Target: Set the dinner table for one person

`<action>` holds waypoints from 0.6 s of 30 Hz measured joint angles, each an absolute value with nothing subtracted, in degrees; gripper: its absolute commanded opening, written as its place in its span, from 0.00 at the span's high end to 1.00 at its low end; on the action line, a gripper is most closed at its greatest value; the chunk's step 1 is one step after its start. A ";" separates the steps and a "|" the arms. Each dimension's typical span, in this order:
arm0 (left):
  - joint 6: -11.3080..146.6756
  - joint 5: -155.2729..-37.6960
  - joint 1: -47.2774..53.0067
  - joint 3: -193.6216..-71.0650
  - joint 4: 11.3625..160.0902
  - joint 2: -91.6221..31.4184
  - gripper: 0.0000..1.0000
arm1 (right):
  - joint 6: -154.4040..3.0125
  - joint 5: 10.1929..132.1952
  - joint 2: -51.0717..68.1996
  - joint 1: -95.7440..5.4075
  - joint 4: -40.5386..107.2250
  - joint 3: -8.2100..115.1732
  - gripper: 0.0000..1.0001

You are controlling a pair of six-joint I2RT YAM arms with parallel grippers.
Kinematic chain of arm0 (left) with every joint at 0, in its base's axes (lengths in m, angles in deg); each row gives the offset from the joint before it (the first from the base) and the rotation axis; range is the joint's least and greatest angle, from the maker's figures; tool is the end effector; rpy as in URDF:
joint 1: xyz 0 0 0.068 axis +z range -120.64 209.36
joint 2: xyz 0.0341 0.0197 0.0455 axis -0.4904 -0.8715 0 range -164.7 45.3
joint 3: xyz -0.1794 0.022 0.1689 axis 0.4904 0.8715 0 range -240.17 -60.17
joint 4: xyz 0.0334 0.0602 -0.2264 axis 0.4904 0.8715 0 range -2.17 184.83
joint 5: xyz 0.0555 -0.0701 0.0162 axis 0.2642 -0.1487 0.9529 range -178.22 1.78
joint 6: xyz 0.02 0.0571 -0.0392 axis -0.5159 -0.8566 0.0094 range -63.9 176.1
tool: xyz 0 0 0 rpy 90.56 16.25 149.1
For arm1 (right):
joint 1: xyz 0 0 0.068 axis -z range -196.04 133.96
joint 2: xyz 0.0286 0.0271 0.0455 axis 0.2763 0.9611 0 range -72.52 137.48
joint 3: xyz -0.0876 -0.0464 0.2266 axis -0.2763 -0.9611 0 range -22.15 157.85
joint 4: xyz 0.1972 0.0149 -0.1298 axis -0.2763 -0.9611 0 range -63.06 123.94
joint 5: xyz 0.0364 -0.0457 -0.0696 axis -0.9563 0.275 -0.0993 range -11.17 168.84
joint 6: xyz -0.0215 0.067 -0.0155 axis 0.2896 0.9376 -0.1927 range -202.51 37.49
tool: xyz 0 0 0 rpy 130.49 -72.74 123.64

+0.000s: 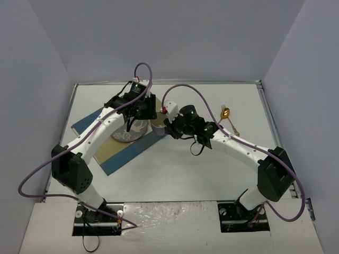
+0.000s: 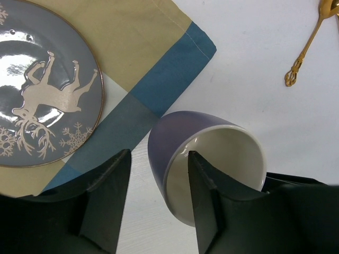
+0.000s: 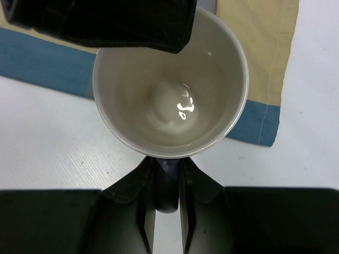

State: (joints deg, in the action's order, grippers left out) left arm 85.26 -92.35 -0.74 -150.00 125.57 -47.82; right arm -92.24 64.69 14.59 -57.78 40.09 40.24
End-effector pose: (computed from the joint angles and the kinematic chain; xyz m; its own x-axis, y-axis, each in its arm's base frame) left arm 0.3050 -0.1817 0.3105 -0.7627 -0.1194 -0.6357 0.2013 0.8902 -0.4086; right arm 0.2560 0.2481 0.2720 -0.0959 -0.3050 -0.9475 -0.8468 0.5253 -0.0834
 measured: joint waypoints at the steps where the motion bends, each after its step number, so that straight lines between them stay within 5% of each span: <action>1: 85.29 -92.21 -0.74 -150.00 125.57 -47.86 0.64 | -92.25 64.70 14.59 -57.78 40.09 40.24 1.00; 18: 85.26 -92.50 -0.74 -150.00 125.50 -47.86 0.83 | -92.71 64.70 14.59 -57.78 40.14 40.24 1.00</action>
